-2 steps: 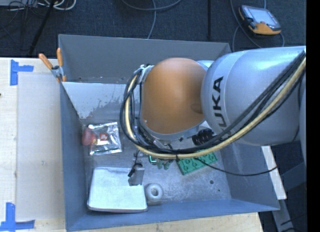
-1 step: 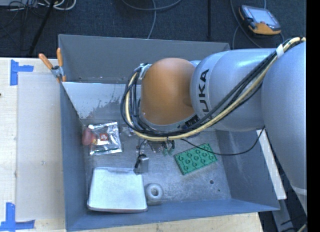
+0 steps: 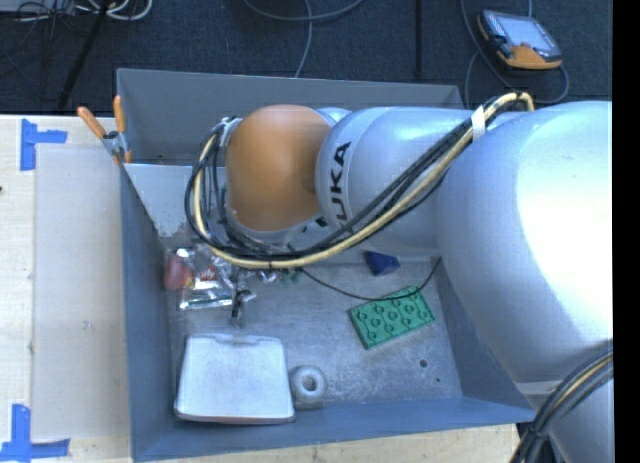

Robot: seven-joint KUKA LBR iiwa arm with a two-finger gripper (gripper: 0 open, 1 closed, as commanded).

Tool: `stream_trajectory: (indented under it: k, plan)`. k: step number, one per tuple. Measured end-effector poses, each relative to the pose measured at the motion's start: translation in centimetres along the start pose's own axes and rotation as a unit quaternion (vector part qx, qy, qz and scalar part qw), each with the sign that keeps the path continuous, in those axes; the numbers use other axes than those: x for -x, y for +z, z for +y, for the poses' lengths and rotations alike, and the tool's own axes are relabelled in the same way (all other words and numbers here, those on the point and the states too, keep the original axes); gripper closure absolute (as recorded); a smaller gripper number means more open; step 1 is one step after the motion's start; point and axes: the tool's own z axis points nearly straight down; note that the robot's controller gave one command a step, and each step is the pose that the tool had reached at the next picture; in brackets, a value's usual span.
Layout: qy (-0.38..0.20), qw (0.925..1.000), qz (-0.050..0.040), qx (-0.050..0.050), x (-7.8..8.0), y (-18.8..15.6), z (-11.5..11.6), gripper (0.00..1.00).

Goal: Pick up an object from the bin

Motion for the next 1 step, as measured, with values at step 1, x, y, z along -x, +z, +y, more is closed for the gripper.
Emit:
stream_trajectory:
  k: [1]
  plan:
    - [-0.007, 1.0, -0.0012, -0.001, -0.89, 1.73, 1.28, 0.0]
